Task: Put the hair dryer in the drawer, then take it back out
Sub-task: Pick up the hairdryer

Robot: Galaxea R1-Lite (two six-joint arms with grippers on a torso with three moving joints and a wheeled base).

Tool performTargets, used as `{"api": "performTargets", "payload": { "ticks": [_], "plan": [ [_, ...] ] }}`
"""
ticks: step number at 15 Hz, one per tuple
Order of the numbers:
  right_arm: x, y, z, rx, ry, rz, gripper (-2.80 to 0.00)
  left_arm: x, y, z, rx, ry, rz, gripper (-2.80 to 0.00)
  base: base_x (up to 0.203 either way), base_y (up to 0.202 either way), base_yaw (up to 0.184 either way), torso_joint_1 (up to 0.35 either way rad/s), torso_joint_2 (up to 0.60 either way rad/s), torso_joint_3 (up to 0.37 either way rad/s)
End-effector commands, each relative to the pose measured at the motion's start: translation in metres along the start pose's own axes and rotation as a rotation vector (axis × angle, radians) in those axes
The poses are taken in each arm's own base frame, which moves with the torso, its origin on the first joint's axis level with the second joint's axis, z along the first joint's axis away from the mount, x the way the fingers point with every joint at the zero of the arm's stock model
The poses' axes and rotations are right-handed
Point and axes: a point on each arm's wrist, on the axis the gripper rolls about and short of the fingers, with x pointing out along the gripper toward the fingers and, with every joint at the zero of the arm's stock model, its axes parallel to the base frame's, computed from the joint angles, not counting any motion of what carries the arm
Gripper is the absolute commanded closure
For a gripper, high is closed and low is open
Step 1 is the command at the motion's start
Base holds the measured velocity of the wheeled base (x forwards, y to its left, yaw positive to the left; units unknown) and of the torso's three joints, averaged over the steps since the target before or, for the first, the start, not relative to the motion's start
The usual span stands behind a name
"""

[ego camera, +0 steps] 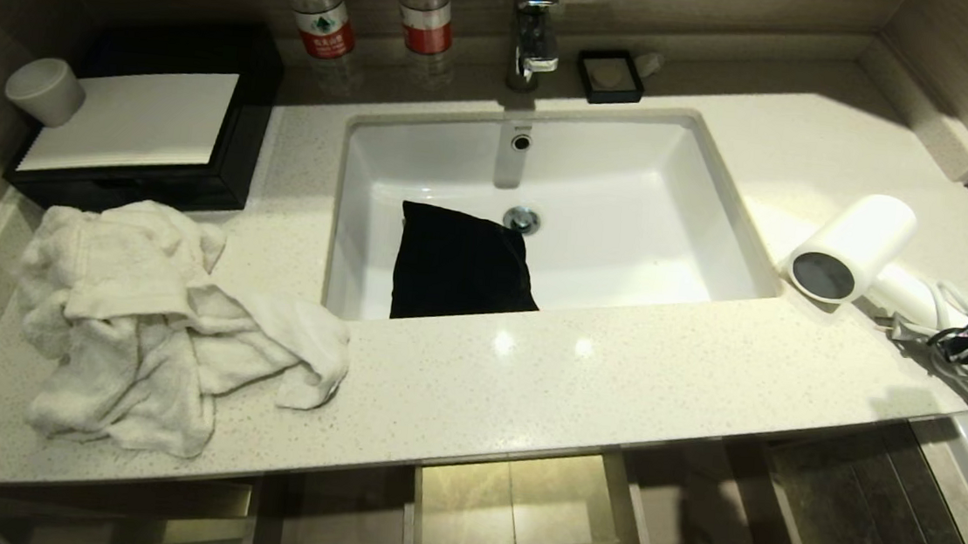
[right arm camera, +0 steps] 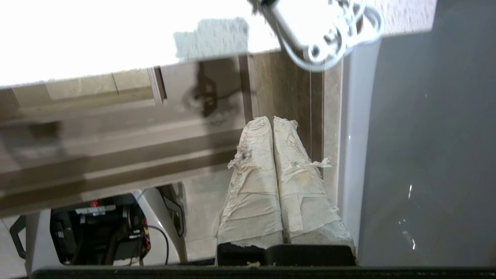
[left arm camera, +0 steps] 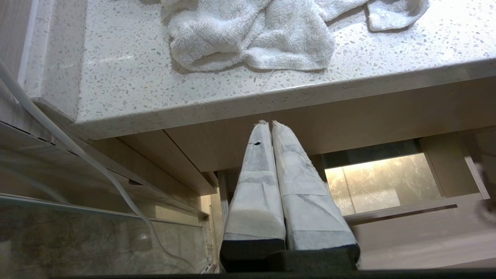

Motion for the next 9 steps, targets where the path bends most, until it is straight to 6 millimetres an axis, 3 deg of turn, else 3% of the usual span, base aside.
{"api": "performTargets", "payload": {
  "ticks": [1, 6, 7, 8, 9],
  "plan": [
    [0.033, 0.004, 0.019, -0.010, 0.034, 0.000, 0.00, 0.000, 0.000, 0.000, 0.000, 0.001, 0.000, 0.00, 0.000, 0.000, 0.000, 0.000, 0.00, 0.000],
    [0.059, -0.001, 0.033, -0.039, 0.013, 0.000, 0.00, 0.000, 0.000, 0.000, 0.000, 0.001, 0.000, 0.00, 0.000, 0.000, 0.000, 0.000, 0.00, 0.000],
    [0.061, -0.004, 0.033, -0.032, 0.006, 0.030, -0.46, 0.000, 0.000, 0.000, 0.000, 0.001, 0.000, 0.00, 0.000, 0.000, 0.000, 0.000, 0.00, 0.000],
    [0.063, -0.007, 0.035, -0.029, -0.004, 0.048, -2.80, 0.000, 0.000, 0.000, 0.000, -0.001, 0.000, 0.00, 0.000, 0.000, 0.000, 0.000, 0.00, 0.000],
    [0.066, -0.010, 0.035, -0.040, -0.016, 0.091, -2.80, 0.000, 0.000, 0.000, 0.000, 0.001, 0.000, 0.00, 0.000, 0.000, 0.000, 0.000, 0.00, 0.000]
  ]
}}
